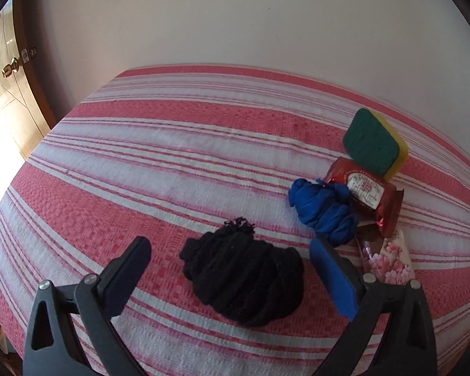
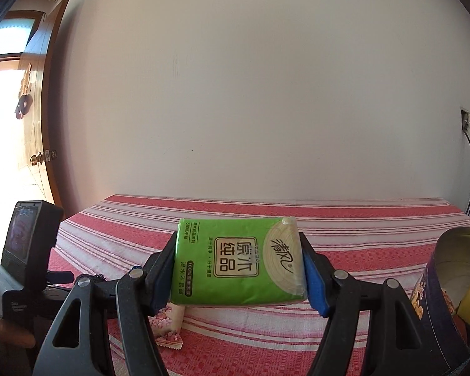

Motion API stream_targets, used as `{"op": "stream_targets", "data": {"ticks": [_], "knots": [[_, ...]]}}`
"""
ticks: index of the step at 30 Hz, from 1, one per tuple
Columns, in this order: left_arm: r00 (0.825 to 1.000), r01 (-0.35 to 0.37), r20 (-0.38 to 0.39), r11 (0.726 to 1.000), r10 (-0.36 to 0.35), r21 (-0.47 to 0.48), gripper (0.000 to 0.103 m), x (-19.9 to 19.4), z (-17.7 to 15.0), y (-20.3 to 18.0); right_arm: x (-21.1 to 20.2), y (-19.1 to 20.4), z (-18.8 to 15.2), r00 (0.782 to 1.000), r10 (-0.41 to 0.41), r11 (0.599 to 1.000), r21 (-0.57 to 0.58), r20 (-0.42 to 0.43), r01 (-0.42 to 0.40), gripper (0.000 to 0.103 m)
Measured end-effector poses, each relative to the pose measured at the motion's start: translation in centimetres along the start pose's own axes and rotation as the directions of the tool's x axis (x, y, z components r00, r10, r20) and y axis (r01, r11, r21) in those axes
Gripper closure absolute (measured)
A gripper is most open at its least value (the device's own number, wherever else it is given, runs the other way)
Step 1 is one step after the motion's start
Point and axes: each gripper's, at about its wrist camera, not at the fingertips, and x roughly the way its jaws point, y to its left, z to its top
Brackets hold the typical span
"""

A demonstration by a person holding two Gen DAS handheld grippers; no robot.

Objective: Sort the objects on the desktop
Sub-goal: 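Grasp the black yarn ball with the left gripper while the right holds the tissue pack, then carry the yarn ball and tissue pack over the metal bucket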

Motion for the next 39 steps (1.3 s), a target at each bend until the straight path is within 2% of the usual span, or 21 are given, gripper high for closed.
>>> {"op": "stream_targets", "data": {"ticks": [4, 5, 6, 11, 15, 24, 39], "knots": [[1.000, -0.002, -0.007, 1.000, 0.002, -0.024, 0.003, 0.3, -0.1, 0.0, -0.3, 0.9, 0.1, 1.000, 0.007, 1.000, -0.027, 0.005, -0.007, 0.032], [1.000, -0.014, -0.002, 1.000, 0.014, -0.028, 0.007, 0.2, -0.1, 0.1, -0.3, 1.1, 0.1, 1.000, 0.007, 0.999, -0.032, 0.006, -0.007, 0.032], [1.000, -0.018, 0.007, 0.999, 0.018, -0.033, 0.016, 0.0, -0.2, 0.1, -0.4, 1.2, 0.1, 1.000, 0.008, 0.999, -0.037, 0.007, -0.007, 0.032], [0.999, 0.018, 0.038, 0.999, -0.017, -0.033, 0.042, -0.9, -0.5, 0.0, -0.9, 0.7, -0.1, 1.000, 0.008, 0.999, -0.043, 0.009, -0.007, 0.032], [0.996, 0.077, 0.053, 0.994, -0.073, -0.071, 0.042, -1.4, -0.9, 0.4, -0.6, 0.7, -0.1, 1.000, 0.001, 0.999, -0.047, 0.015, -0.001, 0.032], [0.986, 0.027, 0.164, 0.993, -0.009, -0.113, 0.042, -3.7, -1.3, 0.8, -0.7, 1.3, -0.2, 1.000, -0.007, 0.999, -0.053, 0.027, 0.008, 0.032], [0.971, -0.028, 0.235, 0.997, 0.044, -0.073, 0.042, -4.7, -1.7, 0.6, -1.5, 1.0, -0.6, 0.999, -0.011, 0.999, -0.048, 0.045, 0.013, 0.032]]}}
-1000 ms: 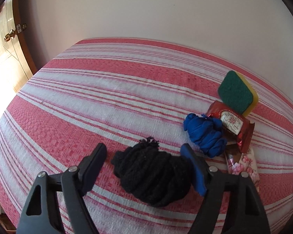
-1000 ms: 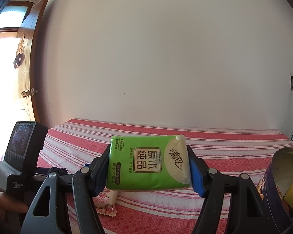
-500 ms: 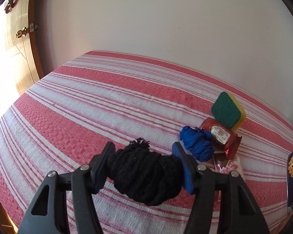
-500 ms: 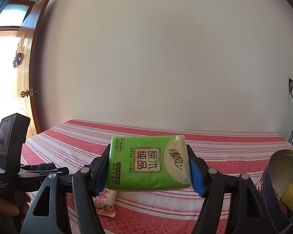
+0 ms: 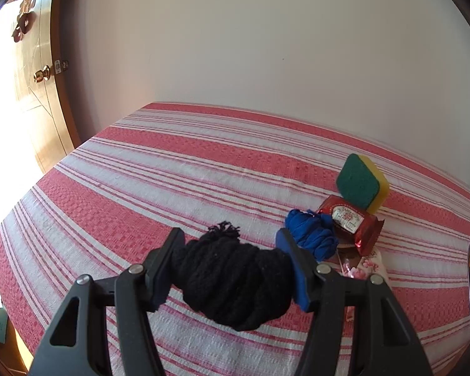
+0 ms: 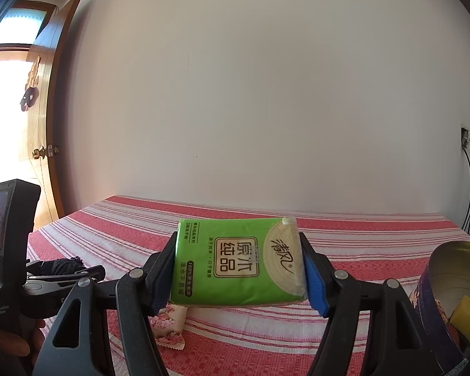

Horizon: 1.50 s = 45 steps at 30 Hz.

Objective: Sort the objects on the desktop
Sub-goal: 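Carry the yarn ball and tissue pack over the metal bucket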

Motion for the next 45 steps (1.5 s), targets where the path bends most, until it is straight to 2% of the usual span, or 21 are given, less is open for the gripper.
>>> {"op": "stream_targets", "data": {"ticks": [17, 26, 29, 33, 35, 40, 42, 45], "knots": [[0.999, -0.010, 0.038, 0.998, 0.008, 0.062, 0.042, -1.7, -0.8, -1.8, -1.3, -0.1, -0.6, 0.999, -0.017, 1.000, 0.014, 0.031, 0.017, 0.032], [0.998, 0.016, 0.065, 0.995, -0.023, 0.100, 0.042, -3.3, -0.6, -3.6, -3.2, -1.8, -0.8, 0.995, -0.087, 0.996, 0.006, 0.043, 0.087, 0.032], [0.996, 0.049, 0.066, 0.993, -0.057, 0.107, 0.042, -3.9, -0.6, -4.3, -4.2, -3.0, -0.7, 0.992, -0.113, 0.993, 0.029, 0.049, 0.111, 0.032], [0.984, 0.144, 0.085, 0.981, -0.155, 0.128, 0.042, -5.2, -0.8, -5.7, -6.0, -4.9, -0.5, 0.986, -0.155, 0.987, 0.048, 0.061, 0.152, 0.032], [0.974, 0.188, 0.101, 0.972, -0.203, 0.142, 0.042, -6.0, -0.9, -6.7, -7.1, -6.0, -0.5, 0.979, -0.191, 0.981, 0.057, 0.067, 0.188, 0.032], [0.958, 0.238, 0.108, 0.948, -0.265, 0.212, 0.042, -7.6, -1.3, -10.3, -10.6, -9.7, -0.7, 0.950, -0.301, 0.952, 0.077, 0.080, 0.295, 0.032], [0.947, 0.271, 0.108, 0.932, -0.303, 0.242, 0.042, -8.2, -1.5, -12.1, -11.8, -11.4, -0.9, 0.932, -0.355, 0.934, 0.072, 0.079, 0.350, 0.032], [0.925, 0.338, 0.078, 0.898, -0.372, 0.281, 0.042, -8.7, -1.9, -15.1, -13.6, -14.4, -1.2, 0.891, -0.448, 0.893, 0.069, 0.070, 0.444, 0.032]]}}
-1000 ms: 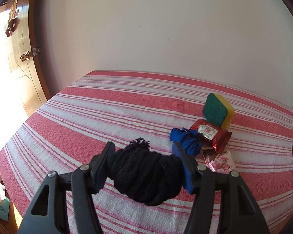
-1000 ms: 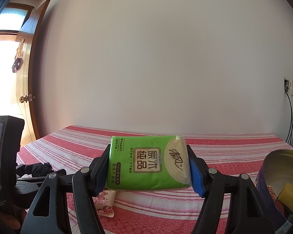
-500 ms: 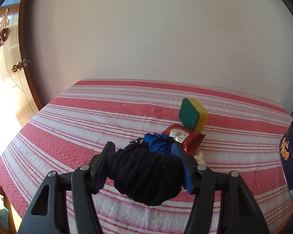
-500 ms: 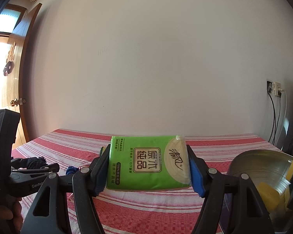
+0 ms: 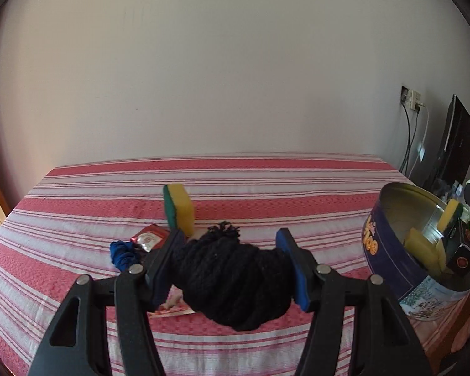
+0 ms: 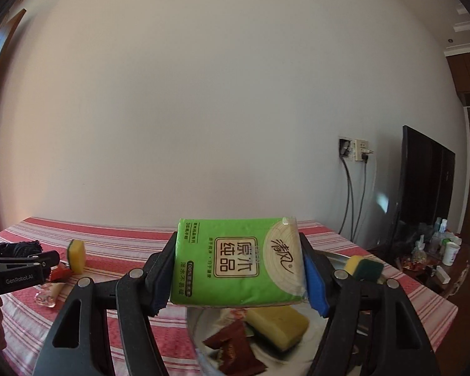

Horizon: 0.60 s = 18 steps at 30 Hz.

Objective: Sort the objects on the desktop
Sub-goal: 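Carry the yarn ball and tissue pack over the metal bucket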

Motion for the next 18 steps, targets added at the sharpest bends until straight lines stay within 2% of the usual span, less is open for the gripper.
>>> {"op": "stream_targets", "data": {"ticks": [8, 14, 18], "knots": [[0.989, 0.144, -0.003, 0.981, -0.145, 0.129, 0.042, 1.1, 0.9, -8.4, -0.1, -8.3, 0.4, 0.985, -0.171, 0.983, 0.059, -0.012, 0.171, 0.032], [0.973, 0.229, -0.035, 0.952, -0.227, 0.202, 0.042, 1.5, 2.1, -14.0, 2.9, -12.4, 1.8, 0.982, -0.174, 0.976, 0.121, -0.071, 0.182, 0.032], [0.964, 0.267, -0.058, 0.926, -0.261, 0.268, 0.042, 1.5, 1.8, -17.7, 5.4, -13.3, 3.2, 0.980, -0.155, 0.982, 0.087, -0.121, 0.167, 0.032]]}}
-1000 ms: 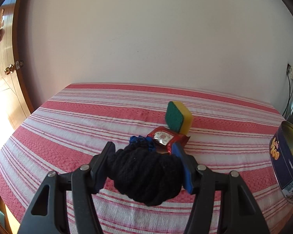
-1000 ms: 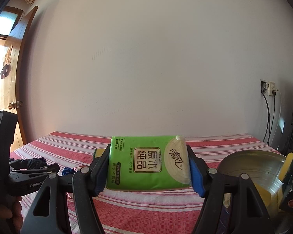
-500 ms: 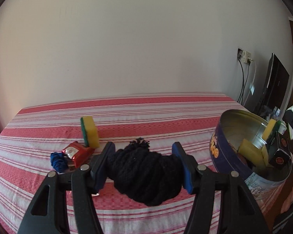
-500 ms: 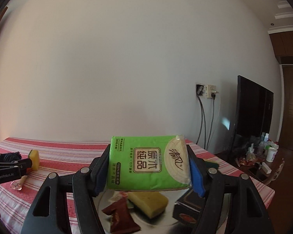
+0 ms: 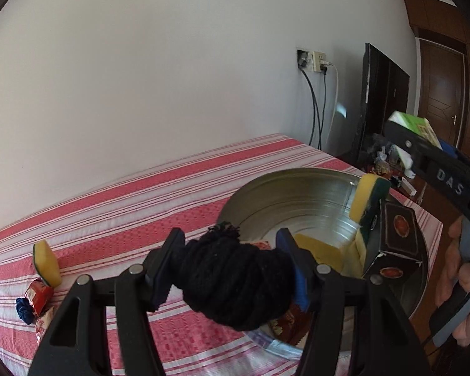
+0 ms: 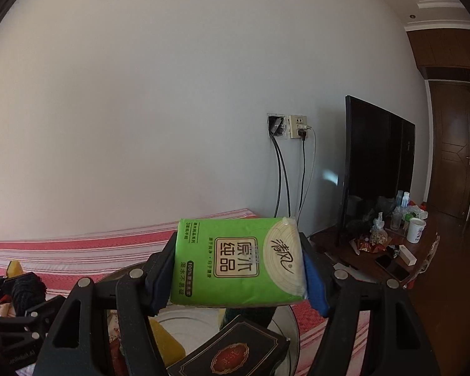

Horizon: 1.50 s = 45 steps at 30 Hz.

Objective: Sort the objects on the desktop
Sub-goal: 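Carry the yarn ball and tissue pack over the metal bucket, then open both grippers to drop the yarn ball and tissue pack in, then withdraw both grippers from the bucket back to the pile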

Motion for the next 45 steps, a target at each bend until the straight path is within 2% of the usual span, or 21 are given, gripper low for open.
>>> {"op": "stream_targets", "data": {"ticks": [4, 7, 8, 10, 11, 12, 14, 17, 25, 29, 32, 35, 38, 42, 45], "knots": [[0.995, 0.088, -0.055, 0.996, -0.086, 0.028, 0.042, 1.5, 0.1, -3.2, 3.0, -0.1, 1.0, 0.992, 0.043, 0.999, 0.000, -0.116, -0.043, 0.032], [0.989, 0.131, -0.083, 0.990, -0.126, 0.049, 0.040, 2.7, 0.2, -5.0, 5.3, 0.0, 1.0, 0.972, 0.068, 0.997, -0.017, -0.223, -0.073, 0.031], [0.986, 0.145, -0.094, 0.988, -0.139, 0.059, 0.036, 3.2, 0.2, -5.4, 6.2, 0.0, 0.9, 0.960, 0.095, 0.995, -0.013, -0.264, -0.103, 0.030], [0.979, 0.170, -0.124, 0.982, -0.160, 0.078, 0.020, 3.5, 0.2, -6.0, 7.3, -0.2, 0.4, 0.944, 0.104, 0.994, 0.005, -0.312, -0.107, 0.028], [0.979, 0.173, -0.124, 0.982, -0.163, 0.078, 0.008, 3.5, 0.3, -6.1, 7.5, -0.3, 0.2, 0.944, 0.100, 0.995, 0.015, -0.313, -0.101, 0.021], [0.981, 0.168, -0.108, 0.983, -0.159, 0.076, 0.000, 3.2, 0.4, -6.1, 7.4, -0.4, 0.2, 0.947, 0.099, 0.995, 0.024, -0.307, -0.096, 0.017], [0.988, 0.141, -0.071, 0.988, -0.136, 0.069, 0.001, 2.7, 0.6, -5.8, 6.9, -0.7, 0.1, 0.956, 0.103, 0.995, 0.041, -0.274, -0.095, 0.011], [0.988, 0.138, -0.079, 0.989, -0.133, 0.059, 0.001, 2.5, 0.9, -5.4, 6.4, -0.6, 0.2, 0.969, 0.081, 0.997, 0.036, -0.232, -0.074, 0.011], [0.992, 0.111, -0.058, 0.993, -0.109, 0.038, 0.001, 1.8, 1.1, -4.3, 4.7, 0.5, 0.5, 0.985, 0.058, 0.998, 0.031, -0.161, -0.054, 0.011], [0.998, 0.058, -0.020, 0.997, -0.057, 0.054, 0.001, 0.9, 0.8, -3.1, 2.3, 1.2, 0.9, 0.998, 0.025, 0.999, 0.041, -0.060, -0.022, 0.011], [0.999, -0.035, 0.029, 0.998, 0.034, 0.043, 0.001, -0.1, 0.1, -1.1, 0.0, 2.0, 0.7, 0.999, 0.024, 0.996, 0.082, 0.042, -0.028, 0.006], [0.990, -0.126, 0.066, 0.992, 0.125, 0.011, 0.001, -0.5, -0.2, 1.4, -1.8, 3.6, 0.2, 0.990, 0.037, 0.993, 0.103, 0.134, -0.051, 0.005], [0.979, -0.189, 0.077, 0.982, 0.190, -0.012, 0.001, -0.9, -0.7, 4.1, -3.0, 6.3, -0.3, 0.975, 0.091, 0.991, 0.075, 0.201, -0.108, 0.001], [0.962, -0.255, 0.078, 0.964, 0.261, -0.075, 0.001, -1.5, -1.9, 8.1, -3.7, 10.1, -1.0, 0.959, 0.136, 0.988, 0.042, 0.248, -0.151, 0.001], [0.946, -0.307, 0.070, 0.944, 0.317, -0.124, 0.001, -2.0, -3.1, 11.1, -3.1, 12.8, -1.6, 0.954, 0.198, 0.977, 0.036, 0.226, -0.211, 0.001]]}}
